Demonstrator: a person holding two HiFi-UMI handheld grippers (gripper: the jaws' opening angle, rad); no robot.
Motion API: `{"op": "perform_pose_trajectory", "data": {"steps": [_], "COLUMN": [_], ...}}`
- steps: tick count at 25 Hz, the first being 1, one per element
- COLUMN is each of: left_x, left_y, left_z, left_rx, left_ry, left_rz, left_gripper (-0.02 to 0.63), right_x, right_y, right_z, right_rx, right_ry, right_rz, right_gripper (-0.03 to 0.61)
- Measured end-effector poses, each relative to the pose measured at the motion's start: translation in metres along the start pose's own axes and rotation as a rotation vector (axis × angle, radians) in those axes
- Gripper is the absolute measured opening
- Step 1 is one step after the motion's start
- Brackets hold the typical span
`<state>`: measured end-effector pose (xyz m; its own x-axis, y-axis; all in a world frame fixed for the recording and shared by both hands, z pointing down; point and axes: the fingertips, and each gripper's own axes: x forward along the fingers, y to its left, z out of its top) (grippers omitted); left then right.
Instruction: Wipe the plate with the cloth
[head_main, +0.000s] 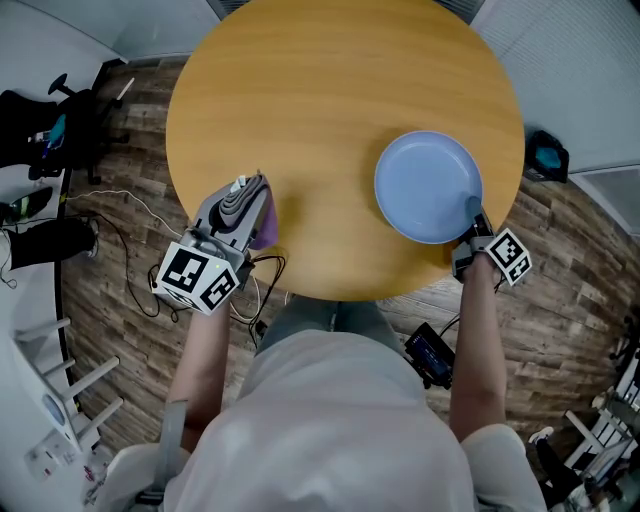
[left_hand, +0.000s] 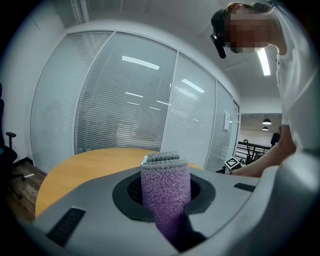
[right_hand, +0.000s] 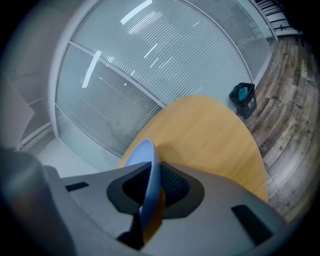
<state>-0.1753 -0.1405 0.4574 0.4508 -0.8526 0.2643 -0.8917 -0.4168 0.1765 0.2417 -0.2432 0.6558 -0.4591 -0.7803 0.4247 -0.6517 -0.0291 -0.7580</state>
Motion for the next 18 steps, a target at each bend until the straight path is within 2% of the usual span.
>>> {"op": "perform_pose_trajectory", "data": {"steps": [11,18], "left_x": [0.003,-0.001], "left_y": [-0.003,-0.008], "left_z": [0.003,-0.001], "left_rx": [-0.005,-0.015], "left_ry": [0.000,-0.009], "left_rz": [-0.014,-0.027], "left_gripper": [0.078,0.078], "right_x": [0.003,0.010], "right_y": [-0.004,0.000], "right_z": [-0.001,-0.016], "right_rx": [-0.017,-0.070], "right_ry": [0.013,0.141], "right_rz": [-0.082,-0.093], "right_gripper": [0.051,0.051]}}
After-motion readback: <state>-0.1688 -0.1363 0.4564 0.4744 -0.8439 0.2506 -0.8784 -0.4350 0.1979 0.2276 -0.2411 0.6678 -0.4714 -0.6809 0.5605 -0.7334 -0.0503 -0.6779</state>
